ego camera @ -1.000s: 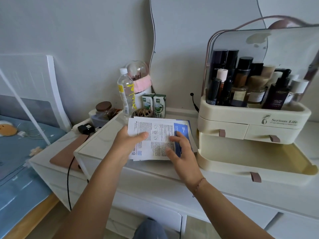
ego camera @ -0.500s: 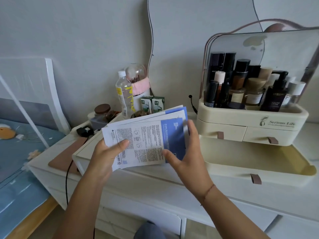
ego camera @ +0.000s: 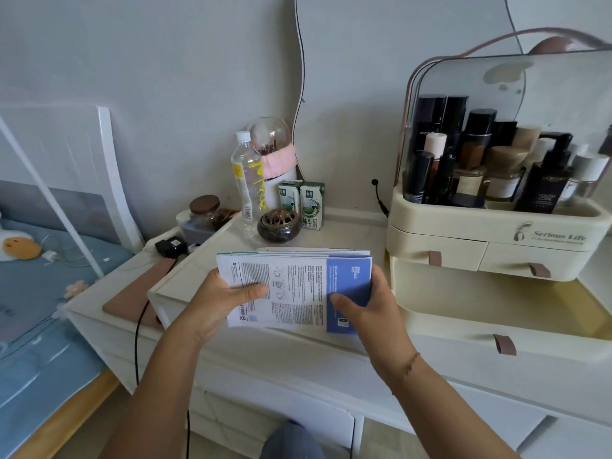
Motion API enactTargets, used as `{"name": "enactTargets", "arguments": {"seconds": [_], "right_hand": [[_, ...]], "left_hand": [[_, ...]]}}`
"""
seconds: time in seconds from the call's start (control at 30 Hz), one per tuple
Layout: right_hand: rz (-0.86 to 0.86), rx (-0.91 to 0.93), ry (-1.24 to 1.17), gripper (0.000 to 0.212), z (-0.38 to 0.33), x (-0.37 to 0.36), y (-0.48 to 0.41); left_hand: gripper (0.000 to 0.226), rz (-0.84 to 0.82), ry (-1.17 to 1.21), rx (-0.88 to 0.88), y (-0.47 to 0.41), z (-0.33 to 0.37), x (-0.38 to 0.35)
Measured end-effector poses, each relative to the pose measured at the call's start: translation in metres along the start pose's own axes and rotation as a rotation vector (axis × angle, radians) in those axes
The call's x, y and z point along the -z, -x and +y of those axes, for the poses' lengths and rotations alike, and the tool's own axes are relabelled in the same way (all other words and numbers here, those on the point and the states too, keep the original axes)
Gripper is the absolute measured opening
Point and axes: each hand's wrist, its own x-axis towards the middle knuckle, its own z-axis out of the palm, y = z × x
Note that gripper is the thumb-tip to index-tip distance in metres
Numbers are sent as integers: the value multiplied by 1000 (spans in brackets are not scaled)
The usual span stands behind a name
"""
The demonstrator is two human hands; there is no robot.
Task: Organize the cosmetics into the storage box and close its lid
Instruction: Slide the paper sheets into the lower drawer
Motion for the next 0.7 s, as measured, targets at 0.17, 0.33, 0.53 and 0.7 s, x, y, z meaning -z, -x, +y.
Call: {"name": "enactTargets", "arguments": {"seconds": [0.17, 0.33, 0.53, 0.7], "right_hand": [[1, 6, 17, 34, 2, -2, 8], [36, 166, 62, 30, -18, 3, 23], [149, 216, 225, 8, -66, 73, 28], [380, -217, 375, 21, -68, 159, 10]], "left_hand": [[55, 38, 45, -34, 5, -5, -5], [54, 71, 18, -128, 12, 16, -14], [33, -49, 94, -144, -8, 63, -82], [31, -12, -32, 294, -34, 54, -182]]}}
